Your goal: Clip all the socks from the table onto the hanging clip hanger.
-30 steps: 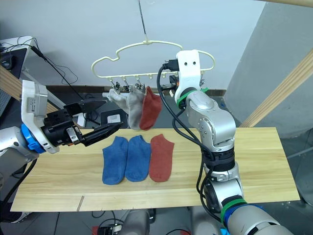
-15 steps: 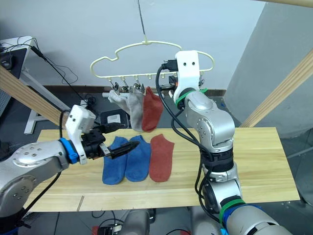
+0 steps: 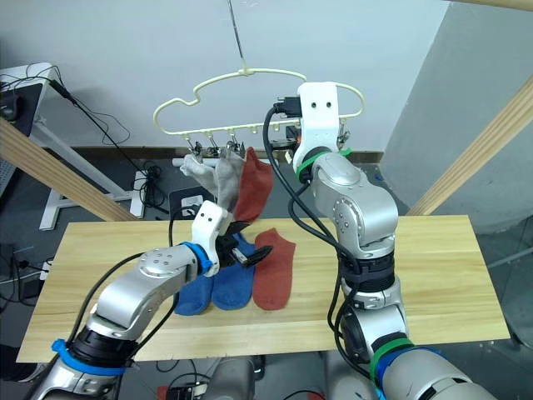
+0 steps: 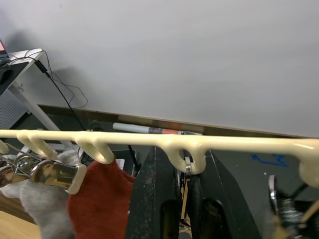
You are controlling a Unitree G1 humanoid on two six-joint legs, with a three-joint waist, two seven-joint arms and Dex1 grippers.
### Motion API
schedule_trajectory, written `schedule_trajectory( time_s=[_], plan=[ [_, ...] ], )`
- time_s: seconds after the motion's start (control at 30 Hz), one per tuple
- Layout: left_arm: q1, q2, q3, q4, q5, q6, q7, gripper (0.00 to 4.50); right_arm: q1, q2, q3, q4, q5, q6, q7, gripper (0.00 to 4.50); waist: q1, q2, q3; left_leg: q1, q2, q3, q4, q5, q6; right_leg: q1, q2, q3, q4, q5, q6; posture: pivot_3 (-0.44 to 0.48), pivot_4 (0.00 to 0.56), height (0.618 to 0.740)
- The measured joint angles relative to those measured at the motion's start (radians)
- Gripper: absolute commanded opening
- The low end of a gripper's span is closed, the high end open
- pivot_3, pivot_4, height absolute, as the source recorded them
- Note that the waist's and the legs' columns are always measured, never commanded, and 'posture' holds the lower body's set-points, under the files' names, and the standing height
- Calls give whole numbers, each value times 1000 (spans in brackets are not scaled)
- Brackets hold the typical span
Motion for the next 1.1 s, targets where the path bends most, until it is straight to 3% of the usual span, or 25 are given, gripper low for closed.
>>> schedule_trajectory(
  time_s=[0.27,0.53,1.03,1.1],
  plan=[
    [-22,-54,-29,130,107,-30,-22,4500,0,5,-1,0,0,11,-2,11,1,0,0,0,0,0,0,0,0,0,0,0,0,0,0,-115,348,740],
    [-120,-166,-59,299,210,-104,-26,4500,0,21,-5,-6,0,19,-15,11,-1,0,0,0,0,0,0,0,0,0,0,0,0,0,0,-129,345,740],
    [-154,-188,-93,376,335,-110,-74,4500,0,25,-14,-17,0,35,-29,11,-2,0,0,0,0,0,0,0,0,0,0,0,0,0,0,-152,347,740],
    [-154,-192,-93,376,343,-111,-82,4098,0,25,-14,-17,0,35,-29,0,-2,0,0,0,0,0,0,0,0,0,0,0,0,0,0,-156,344,740]
  ],
)
